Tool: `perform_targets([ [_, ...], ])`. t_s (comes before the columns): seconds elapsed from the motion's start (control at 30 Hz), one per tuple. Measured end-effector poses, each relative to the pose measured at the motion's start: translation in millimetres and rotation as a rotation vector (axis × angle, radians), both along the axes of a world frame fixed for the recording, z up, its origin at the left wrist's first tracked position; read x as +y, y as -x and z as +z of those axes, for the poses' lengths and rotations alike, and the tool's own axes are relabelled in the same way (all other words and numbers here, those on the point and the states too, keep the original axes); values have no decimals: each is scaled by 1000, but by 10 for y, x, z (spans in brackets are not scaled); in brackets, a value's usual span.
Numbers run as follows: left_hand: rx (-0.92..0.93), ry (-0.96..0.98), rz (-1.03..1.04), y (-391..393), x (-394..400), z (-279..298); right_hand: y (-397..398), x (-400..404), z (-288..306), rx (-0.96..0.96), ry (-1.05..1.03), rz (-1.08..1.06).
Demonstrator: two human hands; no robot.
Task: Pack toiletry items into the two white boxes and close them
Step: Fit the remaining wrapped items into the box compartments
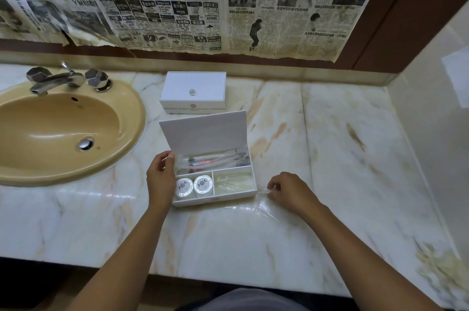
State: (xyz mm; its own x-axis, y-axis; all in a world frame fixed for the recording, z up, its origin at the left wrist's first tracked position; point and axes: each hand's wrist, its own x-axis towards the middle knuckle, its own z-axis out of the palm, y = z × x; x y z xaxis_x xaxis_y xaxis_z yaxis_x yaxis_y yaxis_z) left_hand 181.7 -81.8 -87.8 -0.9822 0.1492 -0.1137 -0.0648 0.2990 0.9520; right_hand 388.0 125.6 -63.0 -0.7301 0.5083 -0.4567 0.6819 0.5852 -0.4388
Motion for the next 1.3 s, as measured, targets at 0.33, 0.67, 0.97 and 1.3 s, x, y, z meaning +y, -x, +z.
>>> perform_targets([
  [0.33, -4, -6, -5, 0, -3, 5, 21, -2, 5, 63, 17, -72],
  [0.67, -7, -32, -13, 22, -1, -8, 282, -81, 573, 422, -80, -97],
  [0.97, -9, -48, -12, 16, -4, -17, 644, -485, 596, 376, -177, 185],
  [1.3, 1, -46, -20, 23, -9, -15, 708, -668, 266, 149, -140, 281],
])
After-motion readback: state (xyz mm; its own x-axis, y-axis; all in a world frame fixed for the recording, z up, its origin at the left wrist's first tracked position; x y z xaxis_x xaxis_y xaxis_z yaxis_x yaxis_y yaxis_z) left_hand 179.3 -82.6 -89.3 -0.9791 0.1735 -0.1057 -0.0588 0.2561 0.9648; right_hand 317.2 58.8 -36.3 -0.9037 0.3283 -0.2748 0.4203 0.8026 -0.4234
